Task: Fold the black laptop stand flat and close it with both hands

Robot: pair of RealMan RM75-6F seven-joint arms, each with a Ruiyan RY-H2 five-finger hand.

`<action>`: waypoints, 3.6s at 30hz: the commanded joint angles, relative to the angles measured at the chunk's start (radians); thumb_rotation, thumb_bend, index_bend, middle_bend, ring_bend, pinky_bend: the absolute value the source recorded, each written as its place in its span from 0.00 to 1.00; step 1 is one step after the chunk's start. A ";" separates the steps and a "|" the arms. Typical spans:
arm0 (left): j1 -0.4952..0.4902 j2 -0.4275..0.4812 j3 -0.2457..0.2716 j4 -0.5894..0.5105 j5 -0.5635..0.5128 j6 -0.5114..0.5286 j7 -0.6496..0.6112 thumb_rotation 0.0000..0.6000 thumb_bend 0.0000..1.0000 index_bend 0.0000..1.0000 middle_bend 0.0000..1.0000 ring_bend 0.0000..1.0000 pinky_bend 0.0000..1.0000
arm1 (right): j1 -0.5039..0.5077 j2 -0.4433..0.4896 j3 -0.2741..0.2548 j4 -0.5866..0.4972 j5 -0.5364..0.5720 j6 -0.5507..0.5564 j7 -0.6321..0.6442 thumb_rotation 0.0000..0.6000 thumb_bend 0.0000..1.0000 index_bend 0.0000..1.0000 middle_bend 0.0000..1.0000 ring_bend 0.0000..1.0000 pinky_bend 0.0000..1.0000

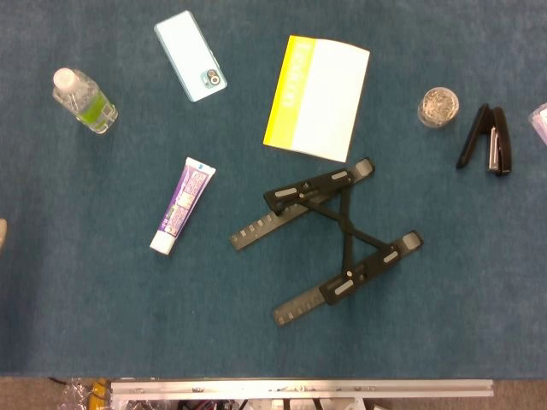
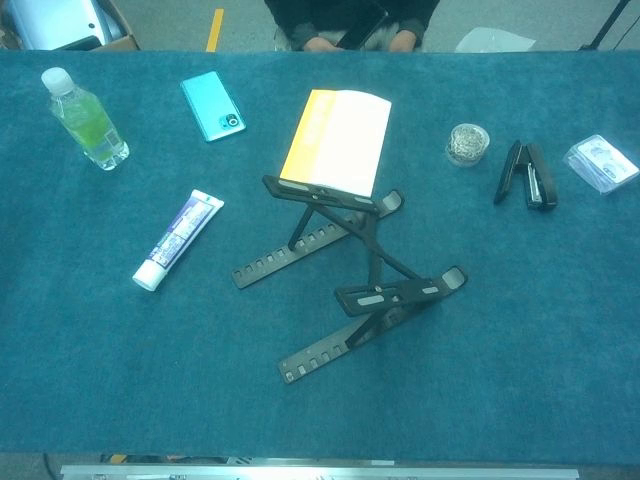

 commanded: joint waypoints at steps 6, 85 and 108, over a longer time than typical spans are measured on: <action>0.003 -0.001 0.003 0.001 0.004 0.003 0.001 1.00 0.32 0.24 0.26 0.23 0.21 | 0.010 -0.005 -0.002 0.001 -0.006 -0.018 0.003 1.00 0.30 0.18 0.30 0.20 0.27; -0.011 0.042 0.001 -0.038 -0.054 -0.058 0.014 1.00 0.32 0.22 0.19 0.19 0.18 | 0.479 -0.545 -0.020 0.091 -0.265 -0.404 0.017 1.00 0.00 0.00 0.12 0.03 0.11; -0.025 0.019 0.008 -0.025 -0.054 -0.085 0.014 1.00 0.32 0.22 0.19 0.19 0.18 | 0.391 -0.486 0.011 0.151 -0.177 -0.208 -0.062 1.00 0.00 0.00 0.12 0.03 0.11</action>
